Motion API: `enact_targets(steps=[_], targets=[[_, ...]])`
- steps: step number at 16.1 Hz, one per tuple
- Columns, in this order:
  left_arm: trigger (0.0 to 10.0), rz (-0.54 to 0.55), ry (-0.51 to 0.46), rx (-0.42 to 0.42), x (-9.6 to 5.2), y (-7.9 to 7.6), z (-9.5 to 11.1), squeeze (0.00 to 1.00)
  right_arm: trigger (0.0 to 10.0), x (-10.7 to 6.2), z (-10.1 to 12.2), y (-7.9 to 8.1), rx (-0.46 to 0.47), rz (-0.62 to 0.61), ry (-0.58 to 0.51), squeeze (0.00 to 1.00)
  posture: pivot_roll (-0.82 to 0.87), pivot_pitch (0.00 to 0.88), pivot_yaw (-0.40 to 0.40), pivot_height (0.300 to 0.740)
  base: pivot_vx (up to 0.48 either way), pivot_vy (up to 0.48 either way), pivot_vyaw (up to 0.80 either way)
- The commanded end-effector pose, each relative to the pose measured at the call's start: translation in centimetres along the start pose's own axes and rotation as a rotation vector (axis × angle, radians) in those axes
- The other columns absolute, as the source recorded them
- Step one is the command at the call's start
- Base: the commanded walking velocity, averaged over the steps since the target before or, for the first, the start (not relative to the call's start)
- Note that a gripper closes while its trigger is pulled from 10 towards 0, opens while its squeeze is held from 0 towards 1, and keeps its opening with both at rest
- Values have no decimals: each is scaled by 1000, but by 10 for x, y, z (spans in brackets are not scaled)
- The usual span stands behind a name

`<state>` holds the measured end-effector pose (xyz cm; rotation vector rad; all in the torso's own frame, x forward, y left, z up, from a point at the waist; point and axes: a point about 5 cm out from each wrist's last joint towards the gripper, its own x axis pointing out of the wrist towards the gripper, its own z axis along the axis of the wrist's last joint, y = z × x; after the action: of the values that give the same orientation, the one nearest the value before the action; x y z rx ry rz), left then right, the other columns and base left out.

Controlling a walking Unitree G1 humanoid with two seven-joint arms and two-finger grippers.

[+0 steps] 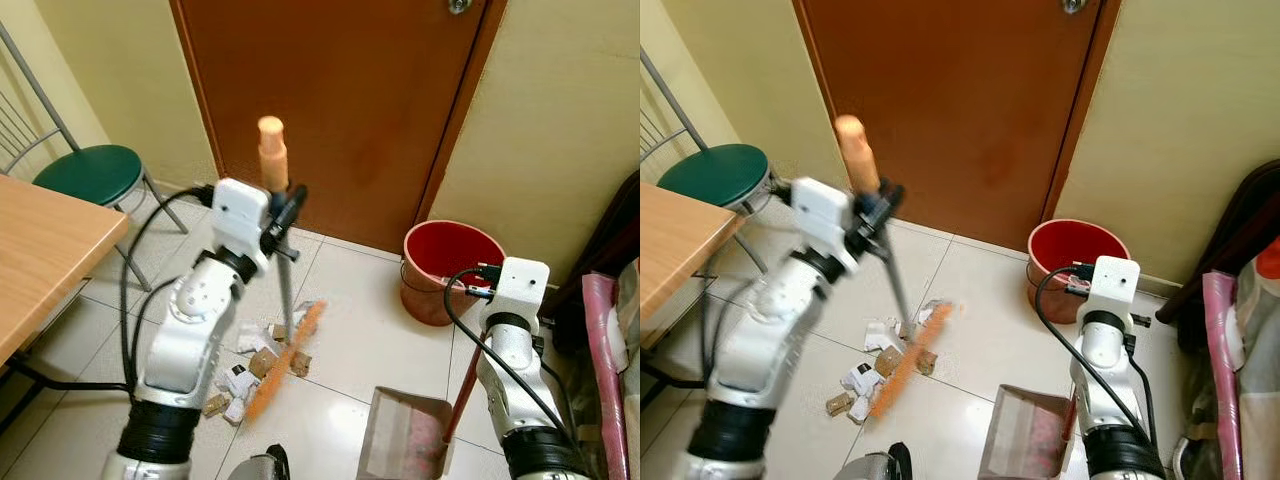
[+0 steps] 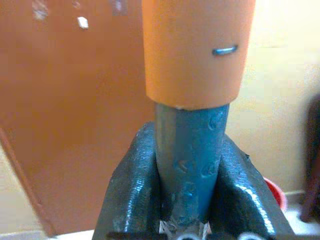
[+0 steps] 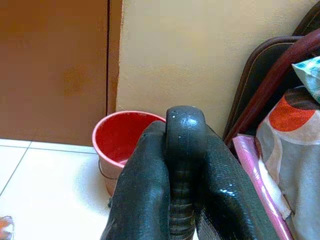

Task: Sweep floor

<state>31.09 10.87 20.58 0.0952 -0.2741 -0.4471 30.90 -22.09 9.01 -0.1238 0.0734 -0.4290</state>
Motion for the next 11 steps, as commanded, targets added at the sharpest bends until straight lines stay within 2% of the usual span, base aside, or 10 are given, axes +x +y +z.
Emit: enact_targets(steps=[1,2,3,5,7,11], targets=[[10000,33,-115,59,0,8,26,0,10000,0,0,2,-11,3,-5,0,86,133,13,740,0,0,0],[10000,49,-93,40,-3,12,20,0,10000,0,0,2,-10,3,-4,0,87,135,11,740,0,0,0],[10000,74,-46,-11,-9,16,7,0,10000,1,0,2,-2,4,-4,0,87,135,11,740,0,0,0],[10000,62,-3,-8,-12,14,-7,0,10000,1,1,3,12,4,-10,0,82,140,9,740,0,0,0],[10000,43,51,-27,-15,8,-26,0,10000,8,8,0,46,-29,-35,0,79,148,18,740,0,0,0],[10000,-35,111,-41,-17,-3,-42,0,10000,8,5,0,71,-53,-14,0,76,156,32,740,0,0,0]])
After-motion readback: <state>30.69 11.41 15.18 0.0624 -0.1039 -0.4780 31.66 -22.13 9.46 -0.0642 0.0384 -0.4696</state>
